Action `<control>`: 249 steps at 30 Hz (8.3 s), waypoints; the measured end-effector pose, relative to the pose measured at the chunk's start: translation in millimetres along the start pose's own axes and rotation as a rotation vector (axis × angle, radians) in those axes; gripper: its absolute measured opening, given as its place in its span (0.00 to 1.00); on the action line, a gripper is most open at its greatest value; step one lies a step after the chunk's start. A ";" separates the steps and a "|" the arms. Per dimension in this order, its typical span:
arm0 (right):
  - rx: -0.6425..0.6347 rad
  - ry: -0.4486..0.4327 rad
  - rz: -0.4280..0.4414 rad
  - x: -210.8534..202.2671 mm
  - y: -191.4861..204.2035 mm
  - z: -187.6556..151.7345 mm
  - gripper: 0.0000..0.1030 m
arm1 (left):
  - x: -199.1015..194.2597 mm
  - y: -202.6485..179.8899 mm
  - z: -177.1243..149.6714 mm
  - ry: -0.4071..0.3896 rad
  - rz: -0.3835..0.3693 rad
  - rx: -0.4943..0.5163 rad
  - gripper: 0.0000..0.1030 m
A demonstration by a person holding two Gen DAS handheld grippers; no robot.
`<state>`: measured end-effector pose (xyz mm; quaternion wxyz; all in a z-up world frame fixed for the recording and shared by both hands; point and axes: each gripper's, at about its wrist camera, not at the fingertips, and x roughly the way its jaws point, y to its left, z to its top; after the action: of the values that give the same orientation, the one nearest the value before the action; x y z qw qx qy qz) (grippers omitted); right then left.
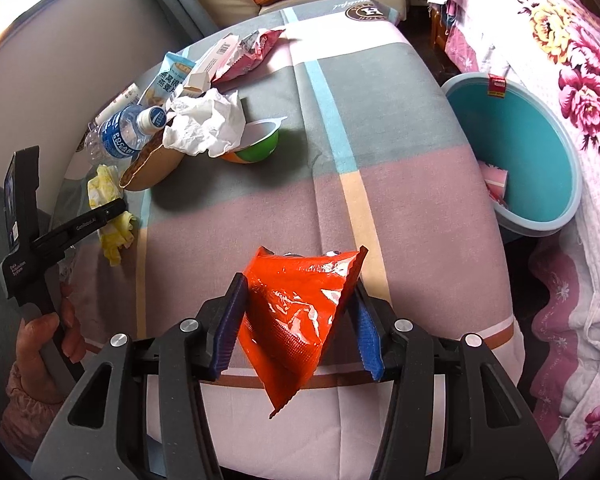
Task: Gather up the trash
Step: 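Grasp the red snack bag with the right tool while the left tool grasps the yellow napkin, then carry the napkin and red bag over the teal bin and release both, then move both open tools back toward the table, then grasp the white tissue with the right tool while the left tool grasps the wooden bowl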
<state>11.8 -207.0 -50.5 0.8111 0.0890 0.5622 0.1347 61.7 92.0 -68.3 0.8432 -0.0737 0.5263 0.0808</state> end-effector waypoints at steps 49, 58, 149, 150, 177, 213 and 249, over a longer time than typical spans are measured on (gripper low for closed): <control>0.181 -0.380 -0.023 -102.0 -104.2 59.5 0.10 | -76.3 -189.5 10.6 -0.003 -0.391 0.418 0.13; 0.310 -0.440 -0.070 -113.9 -180.2 62.4 0.10 | -72.9 -289.8 20.8 -0.009 -0.416 0.574 0.13; 0.080 -0.107 -0.098 -31.9 -35.3 101.3 0.81 | -28.6 -79.3 40.9 -0.002 -0.314 0.075 0.94; 0.066 -0.095 -0.093 -27.3 -28.6 103.9 0.81 | -24.2 -69.5 40.7 0.006 -0.309 0.054 0.94; -0.049 0.169 0.129 95.2 66.9 149.2 0.35 | 23.1 -16.4 36.9 0.055 -0.227 0.017 0.96; 0.088 0.009 0.159 9.2 -25.7 67.5 0.15 | -12.0 -86.1 -4.5 0.073 -0.305 0.339 0.17; 0.144 -0.058 0.164 -1.7 -60.6 57.1 0.18 | -52.2 -110.7 17.0 -0.090 -0.177 0.264 0.09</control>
<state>71.9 -264.5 -46.8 0.8048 0.1968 0.5374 0.1572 77.6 -15.6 -9.6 0.8722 -0.0047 0.4854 -0.0607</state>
